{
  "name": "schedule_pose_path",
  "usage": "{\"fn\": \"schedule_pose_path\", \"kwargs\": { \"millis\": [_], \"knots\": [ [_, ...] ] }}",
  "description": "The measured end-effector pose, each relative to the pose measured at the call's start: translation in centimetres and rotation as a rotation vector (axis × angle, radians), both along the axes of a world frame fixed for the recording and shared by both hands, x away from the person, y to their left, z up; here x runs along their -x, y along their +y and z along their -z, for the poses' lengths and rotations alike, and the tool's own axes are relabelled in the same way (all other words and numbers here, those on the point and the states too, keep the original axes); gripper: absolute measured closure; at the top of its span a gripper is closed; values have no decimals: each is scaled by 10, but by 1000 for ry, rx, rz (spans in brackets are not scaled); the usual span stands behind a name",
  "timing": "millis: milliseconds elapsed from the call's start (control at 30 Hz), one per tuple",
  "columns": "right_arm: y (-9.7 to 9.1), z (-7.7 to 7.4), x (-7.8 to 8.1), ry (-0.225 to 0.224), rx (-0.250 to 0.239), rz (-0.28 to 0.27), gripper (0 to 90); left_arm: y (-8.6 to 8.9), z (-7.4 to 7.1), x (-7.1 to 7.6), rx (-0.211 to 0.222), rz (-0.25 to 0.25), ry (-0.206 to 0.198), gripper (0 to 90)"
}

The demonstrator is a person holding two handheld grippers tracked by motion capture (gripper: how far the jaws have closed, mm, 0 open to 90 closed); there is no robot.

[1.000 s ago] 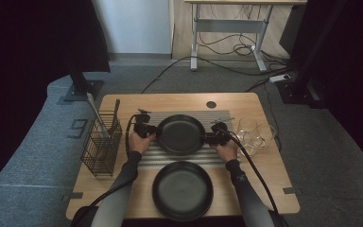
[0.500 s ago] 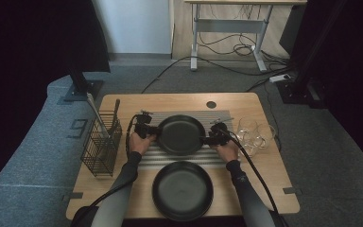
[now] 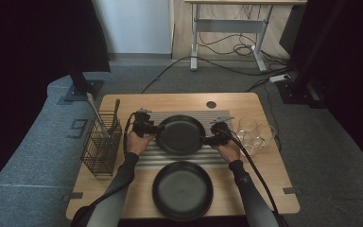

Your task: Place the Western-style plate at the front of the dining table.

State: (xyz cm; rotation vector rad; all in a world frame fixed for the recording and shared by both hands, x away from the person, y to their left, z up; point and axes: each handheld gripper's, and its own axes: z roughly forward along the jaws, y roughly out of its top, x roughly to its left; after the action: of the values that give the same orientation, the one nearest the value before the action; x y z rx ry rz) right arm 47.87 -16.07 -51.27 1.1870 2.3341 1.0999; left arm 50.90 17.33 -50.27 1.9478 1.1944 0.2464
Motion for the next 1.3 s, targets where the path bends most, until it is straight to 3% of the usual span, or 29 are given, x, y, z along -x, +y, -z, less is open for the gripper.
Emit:
{"fn": "schedule_pose_path", "kwargs": {
  "millis": [67,200,333,633,867,1300],
  "knots": [
    [0,-3,2,-6,2,-7,243,1,-3,4,13,8,-10,281],
    [-1,-10,8,-9,6,-13,194,0,-9,13,-16,28,-35,234],
    [-2,-17,14,-13,3,-22,163,0,-15,24,-6,48,-60,170],
    [-2,-32,32,-34,-15,-57,121,0,-28,52,-63,106,-125,60],
    [-4,-41,47,-75,1,-60,1,3,-36,69,-61,139,-151,51],
    [-21,-51,76,-131,24,-36,0,11,-40,105,-61,166,-189,0]
  ]
}}
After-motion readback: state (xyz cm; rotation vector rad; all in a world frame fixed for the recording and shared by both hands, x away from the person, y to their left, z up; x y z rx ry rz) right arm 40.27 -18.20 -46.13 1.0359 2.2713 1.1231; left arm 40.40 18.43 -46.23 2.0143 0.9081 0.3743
